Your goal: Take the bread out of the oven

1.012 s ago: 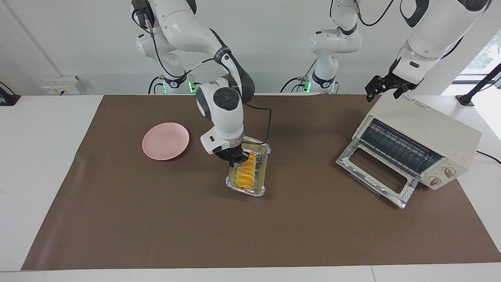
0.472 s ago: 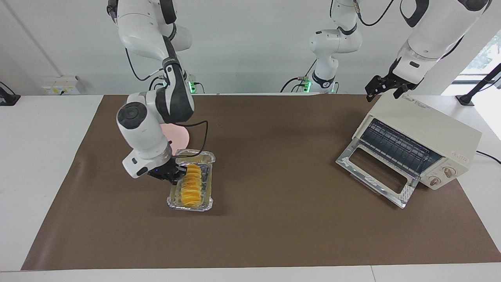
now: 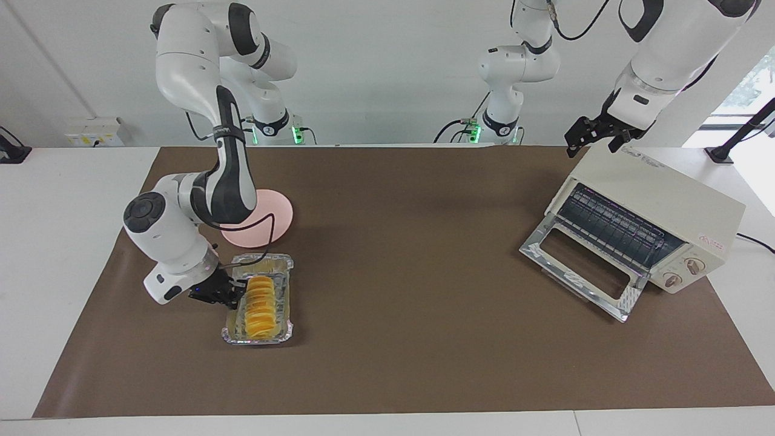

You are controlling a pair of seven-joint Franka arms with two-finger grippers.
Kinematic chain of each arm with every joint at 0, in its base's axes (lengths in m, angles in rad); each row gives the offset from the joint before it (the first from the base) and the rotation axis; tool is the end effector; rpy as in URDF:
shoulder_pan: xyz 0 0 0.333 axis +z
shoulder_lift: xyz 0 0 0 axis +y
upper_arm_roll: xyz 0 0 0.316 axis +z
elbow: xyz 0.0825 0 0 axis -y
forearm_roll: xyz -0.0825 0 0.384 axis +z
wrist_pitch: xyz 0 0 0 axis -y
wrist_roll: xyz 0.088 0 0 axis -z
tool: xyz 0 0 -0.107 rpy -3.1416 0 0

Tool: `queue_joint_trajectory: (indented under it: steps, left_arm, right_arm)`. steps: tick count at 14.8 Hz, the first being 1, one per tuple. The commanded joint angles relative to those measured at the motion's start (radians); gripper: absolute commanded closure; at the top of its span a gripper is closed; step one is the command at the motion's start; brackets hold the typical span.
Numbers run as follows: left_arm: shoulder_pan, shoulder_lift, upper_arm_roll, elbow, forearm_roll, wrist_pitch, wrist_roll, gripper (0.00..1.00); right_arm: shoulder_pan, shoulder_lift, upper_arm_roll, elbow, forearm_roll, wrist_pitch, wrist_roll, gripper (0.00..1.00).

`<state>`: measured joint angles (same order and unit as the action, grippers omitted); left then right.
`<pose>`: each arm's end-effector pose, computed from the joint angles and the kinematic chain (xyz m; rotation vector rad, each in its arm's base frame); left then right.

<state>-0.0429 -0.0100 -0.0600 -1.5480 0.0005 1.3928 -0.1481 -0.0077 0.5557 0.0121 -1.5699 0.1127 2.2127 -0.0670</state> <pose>0.5292 -0.0548 0.6262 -3.1135 -0.0705 0.2245 0.7037 0.0056 0.3271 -3.0419 -0.0087 -0.1371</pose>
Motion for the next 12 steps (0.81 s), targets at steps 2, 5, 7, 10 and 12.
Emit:
queue_joint_trajectory:
  steps: [2, 5, 7, 10, 12]
  left_arm:
    - [0.008, -0.031, 0.002, -0.038, -0.02, 0.018, 0.004, 0.0]
    - [0.008, -0.031, 0.002, -0.038, -0.02, 0.018, 0.004, 0.0]
    - [0.008, -0.031, 0.002, -0.038, -0.02, 0.018, 0.004, 0.0]
    - [0.008, -0.031, 0.002, -0.038, -0.02, 0.018, 0.004, 0.0]
    - [0.008, -0.031, 0.002, -0.038, -0.02, 0.018, 0.004, 0.0]
  right_arm:
    - [-0.006, 0.007, 0.009, -0.009, 0.007, 0.03, -0.031, 1.0]
    - [-0.008, 0.007, 0.006, -0.009, 0.002, 0.028, -0.053, 1.0]
    - [-0.009, 0.006, 0.005, -0.009, 0.002, 0.028, -0.054, 0.13]
    - [-0.009, -0.005, 0.003, -0.001, 0.001, -0.014, -0.053, 0.0]
    - [-0.005, -0.014, 0.002, 0.023, -0.03, -0.088, -0.053, 0.0]
